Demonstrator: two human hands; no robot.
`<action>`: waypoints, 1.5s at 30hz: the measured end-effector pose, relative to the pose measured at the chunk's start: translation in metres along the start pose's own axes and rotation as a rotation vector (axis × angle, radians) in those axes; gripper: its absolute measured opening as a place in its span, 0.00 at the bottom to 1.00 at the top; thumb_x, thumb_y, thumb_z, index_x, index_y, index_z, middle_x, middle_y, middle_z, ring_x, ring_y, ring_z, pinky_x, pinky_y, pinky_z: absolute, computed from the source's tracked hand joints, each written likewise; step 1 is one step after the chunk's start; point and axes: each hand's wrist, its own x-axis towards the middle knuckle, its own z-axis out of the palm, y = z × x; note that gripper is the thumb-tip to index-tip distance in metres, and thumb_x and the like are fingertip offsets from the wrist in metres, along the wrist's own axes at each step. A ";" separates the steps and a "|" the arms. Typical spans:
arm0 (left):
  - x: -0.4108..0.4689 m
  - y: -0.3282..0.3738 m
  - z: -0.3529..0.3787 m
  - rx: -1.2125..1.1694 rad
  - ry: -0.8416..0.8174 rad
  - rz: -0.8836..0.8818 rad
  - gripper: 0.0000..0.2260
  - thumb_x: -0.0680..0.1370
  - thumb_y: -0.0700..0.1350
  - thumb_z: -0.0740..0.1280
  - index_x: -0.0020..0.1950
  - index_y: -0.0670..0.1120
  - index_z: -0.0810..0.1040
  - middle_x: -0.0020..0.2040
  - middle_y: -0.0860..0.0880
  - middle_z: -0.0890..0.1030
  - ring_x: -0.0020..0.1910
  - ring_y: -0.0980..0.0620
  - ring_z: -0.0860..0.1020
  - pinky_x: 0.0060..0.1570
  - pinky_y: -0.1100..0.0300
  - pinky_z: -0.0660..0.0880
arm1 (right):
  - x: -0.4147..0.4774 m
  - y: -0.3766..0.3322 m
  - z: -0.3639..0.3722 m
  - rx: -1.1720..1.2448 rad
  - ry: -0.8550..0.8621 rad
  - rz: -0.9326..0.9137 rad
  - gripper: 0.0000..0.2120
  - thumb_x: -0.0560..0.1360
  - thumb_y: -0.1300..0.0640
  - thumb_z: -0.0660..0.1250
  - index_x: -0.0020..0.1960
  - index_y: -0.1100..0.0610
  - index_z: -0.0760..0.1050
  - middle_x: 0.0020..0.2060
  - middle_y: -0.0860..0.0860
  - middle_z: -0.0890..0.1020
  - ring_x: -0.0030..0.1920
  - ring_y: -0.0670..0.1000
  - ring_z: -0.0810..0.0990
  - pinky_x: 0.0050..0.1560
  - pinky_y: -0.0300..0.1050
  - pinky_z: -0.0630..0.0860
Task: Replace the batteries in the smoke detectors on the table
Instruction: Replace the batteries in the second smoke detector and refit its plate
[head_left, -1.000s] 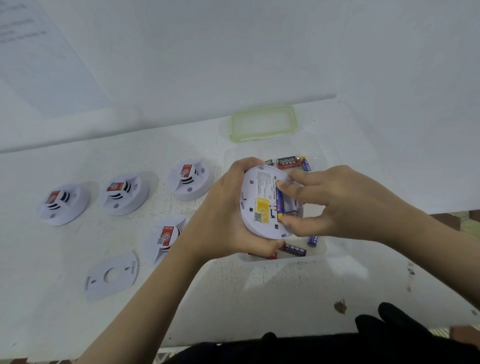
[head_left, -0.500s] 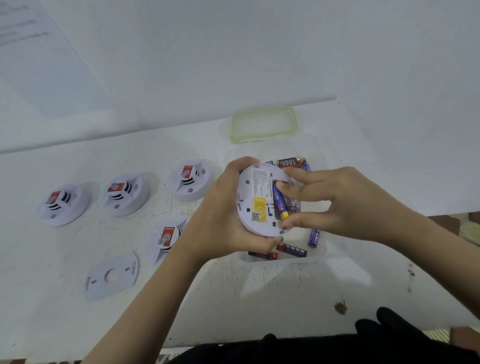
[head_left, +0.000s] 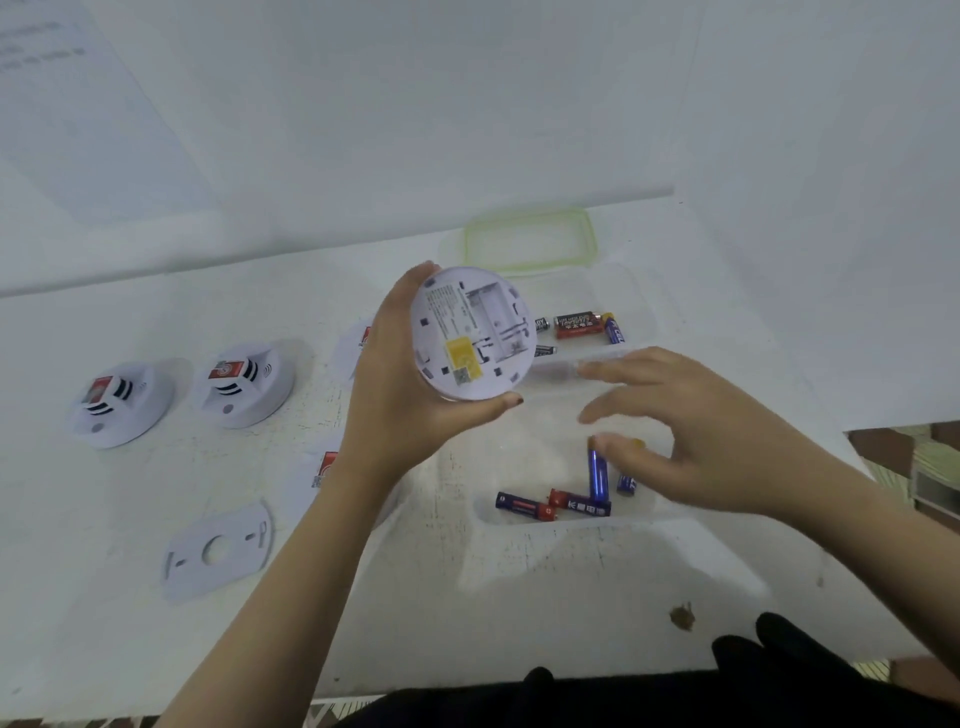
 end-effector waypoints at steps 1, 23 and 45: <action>0.002 -0.001 0.002 -0.010 0.007 0.005 0.47 0.58 0.54 0.81 0.72 0.47 0.62 0.65 0.55 0.69 0.65 0.58 0.70 0.63 0.72 0.66 | 0.008 0.002 -0.002 -0.011 0.034 0.012 0.15 0.73 0.47 0.59 0.48 0.53 0.82 0.53 0.49 0.82 0.53 0.51 0.77 0.56 0.44 0.71; 0.032 -0.025 0.037 -0.200 -0.015 -0.106 0.46 0.59 0.44 0.84 0.70 0.48 0.62 0.61 0.66 0.68 0.61 0.68 0.70 0.56 0.73 0.70 | 0.116 0.040 -0.001 -0.804 -0.344 0.360 0.06 0.69 0.66 0.61 0.37 0.56 0.70 0.28 0.48 0.65 0.28 0.50 0.64 0.28 0.38 0.54; 0.036 -0.029 0.036 -0.238 -0.055 -0.115 0.45 0.58 0.48 0.82 0.69 0.49 0.62 0.60 0.64 0.70 0.61 0.63 0.72 0.56 0.67 0.73 | 0.117 0.043 0.001 -0.762 -0.350 0.411 0.11 0.68 0.66 0.63 0.32 0.55 0.65 0.26 0.49 0.66 0.25 0.48 0.61 0.27 0.37 0.55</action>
